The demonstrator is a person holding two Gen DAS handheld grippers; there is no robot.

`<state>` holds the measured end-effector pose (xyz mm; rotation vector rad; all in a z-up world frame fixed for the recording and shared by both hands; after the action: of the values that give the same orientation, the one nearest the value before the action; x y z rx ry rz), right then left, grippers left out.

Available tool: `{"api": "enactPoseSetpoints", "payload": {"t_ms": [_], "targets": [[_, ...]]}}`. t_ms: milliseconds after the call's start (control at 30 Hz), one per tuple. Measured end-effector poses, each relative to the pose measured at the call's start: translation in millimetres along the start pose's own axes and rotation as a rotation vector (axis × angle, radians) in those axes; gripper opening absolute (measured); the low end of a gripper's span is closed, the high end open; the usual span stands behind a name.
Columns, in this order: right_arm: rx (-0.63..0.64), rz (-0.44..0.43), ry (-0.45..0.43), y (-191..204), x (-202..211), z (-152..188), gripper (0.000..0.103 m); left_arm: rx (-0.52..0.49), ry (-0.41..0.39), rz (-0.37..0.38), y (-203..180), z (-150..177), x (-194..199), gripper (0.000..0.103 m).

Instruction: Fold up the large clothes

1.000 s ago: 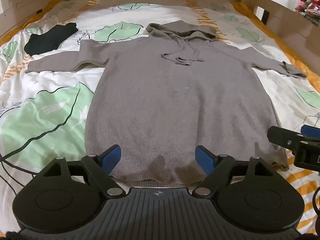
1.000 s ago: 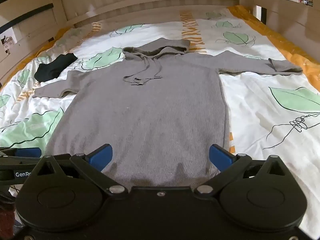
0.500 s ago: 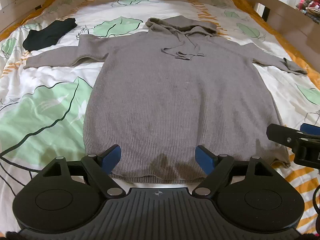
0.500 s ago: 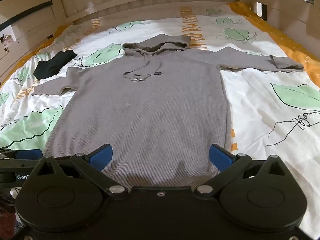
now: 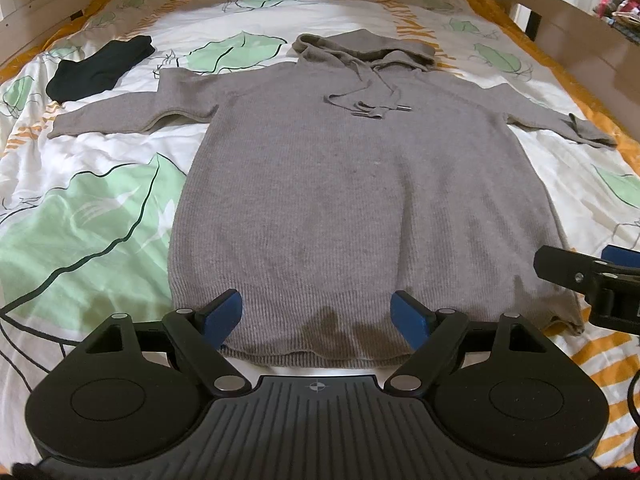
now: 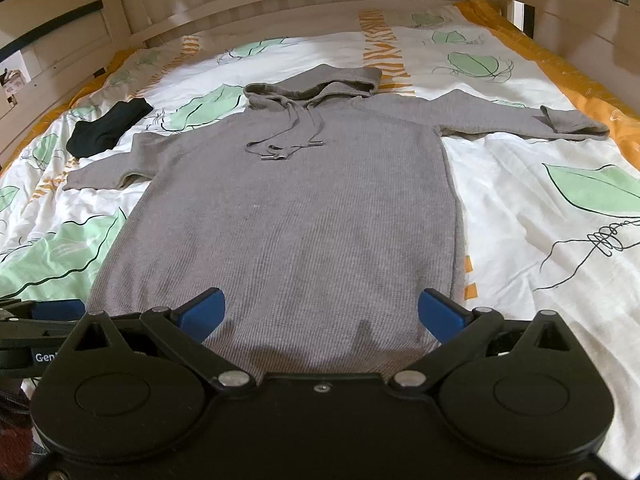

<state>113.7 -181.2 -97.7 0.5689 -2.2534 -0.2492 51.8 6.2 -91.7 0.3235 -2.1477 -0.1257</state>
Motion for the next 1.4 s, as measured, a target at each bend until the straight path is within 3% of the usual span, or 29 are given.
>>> {"api": "enactPoseSetpoints", "payload": {"t_ms": [1067,1400], "targets": [[-0.034,-0.029,0.046,-1,-15,1,0.102,0.008,0.028,0.008,4,-2,-14,0.081],[-0.067,-0.072,0.061,-11,-35,-5,0.102,0.055,0.002,0.051,14,-28,-34,0.081]]}}
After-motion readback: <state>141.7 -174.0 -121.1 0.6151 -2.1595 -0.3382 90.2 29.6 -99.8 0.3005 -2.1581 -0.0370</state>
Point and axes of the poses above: each gripper's, at about its wrist camera, not at the fingertips, and x roughly against the way its jaws point, y to its left, z to its underside, the point moved 9 cm from there along -x, roughly the way its jaws point, and after that the axes turned 15 degrees about -z, right-handed, at the moved point
